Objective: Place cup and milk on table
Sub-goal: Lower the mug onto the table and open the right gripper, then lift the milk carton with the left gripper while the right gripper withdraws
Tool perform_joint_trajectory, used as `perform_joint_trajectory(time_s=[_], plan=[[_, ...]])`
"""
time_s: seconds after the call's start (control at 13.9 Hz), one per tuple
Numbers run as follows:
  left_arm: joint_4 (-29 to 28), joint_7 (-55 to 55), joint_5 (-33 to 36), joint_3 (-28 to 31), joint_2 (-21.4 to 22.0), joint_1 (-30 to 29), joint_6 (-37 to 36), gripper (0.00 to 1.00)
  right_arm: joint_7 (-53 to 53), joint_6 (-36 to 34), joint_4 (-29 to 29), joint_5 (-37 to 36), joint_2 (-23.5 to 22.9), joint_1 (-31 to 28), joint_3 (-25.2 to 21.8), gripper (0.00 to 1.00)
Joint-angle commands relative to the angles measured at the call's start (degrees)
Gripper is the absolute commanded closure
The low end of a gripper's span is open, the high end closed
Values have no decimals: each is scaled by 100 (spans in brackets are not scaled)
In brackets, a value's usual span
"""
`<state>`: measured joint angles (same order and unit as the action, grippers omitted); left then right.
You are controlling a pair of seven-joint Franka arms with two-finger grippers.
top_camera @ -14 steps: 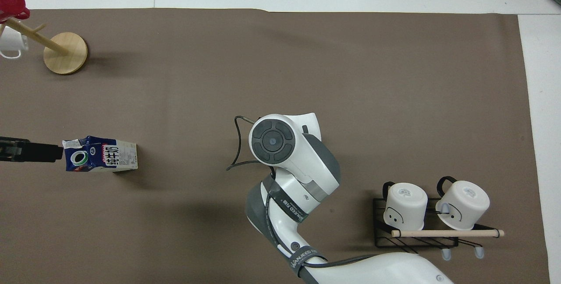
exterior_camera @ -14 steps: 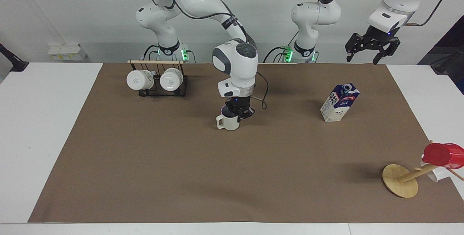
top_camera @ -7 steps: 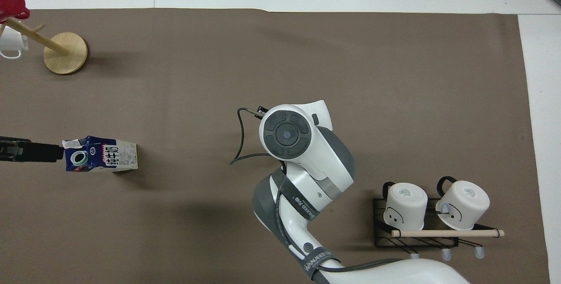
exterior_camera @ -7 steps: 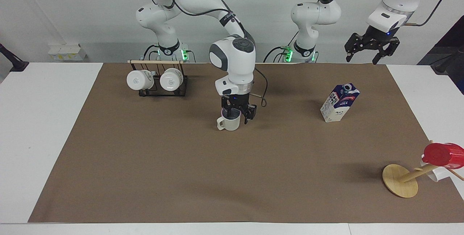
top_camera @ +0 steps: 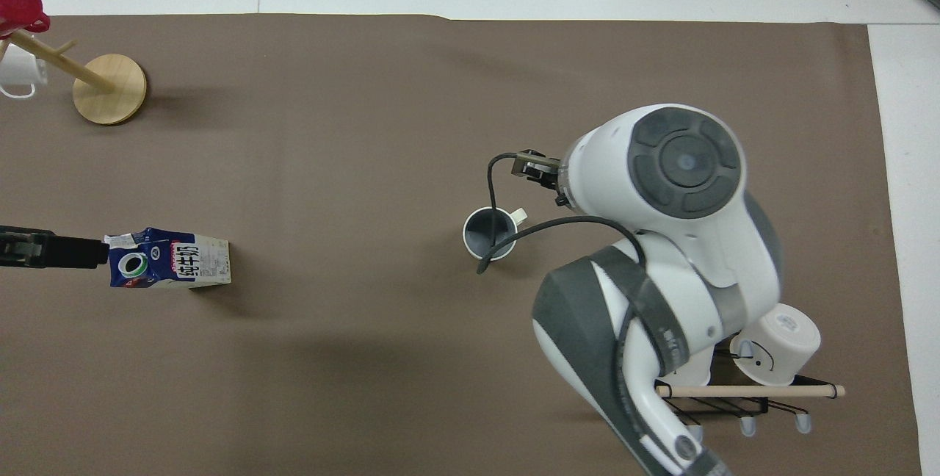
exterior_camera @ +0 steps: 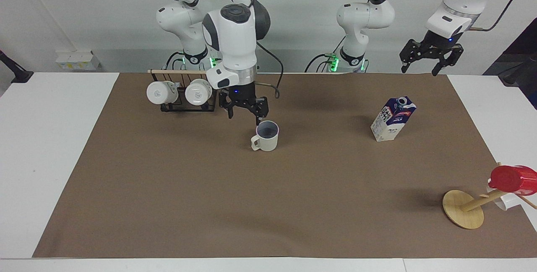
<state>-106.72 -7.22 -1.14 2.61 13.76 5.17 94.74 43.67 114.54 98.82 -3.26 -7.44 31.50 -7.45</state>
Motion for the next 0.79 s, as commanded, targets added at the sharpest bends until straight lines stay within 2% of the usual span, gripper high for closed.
perform_joint_trajectory(time_s=[0.0, 0.29, 0.72], plan=[[-348, 10, 114, 29, 4, 28, 236, 0, -909, -500, 146, 150, 373, -424, 60, 0], [-998, 1, 114, 29, 4, 2, 1298, 0, -1859, -1117, 234, 308, 786, -1197, 51, 0], [-1860, 1, 114, 38, 13, -95, 2223, 0, -3265, -1706, 436, 308, 1226, -2366, 42, 0]])
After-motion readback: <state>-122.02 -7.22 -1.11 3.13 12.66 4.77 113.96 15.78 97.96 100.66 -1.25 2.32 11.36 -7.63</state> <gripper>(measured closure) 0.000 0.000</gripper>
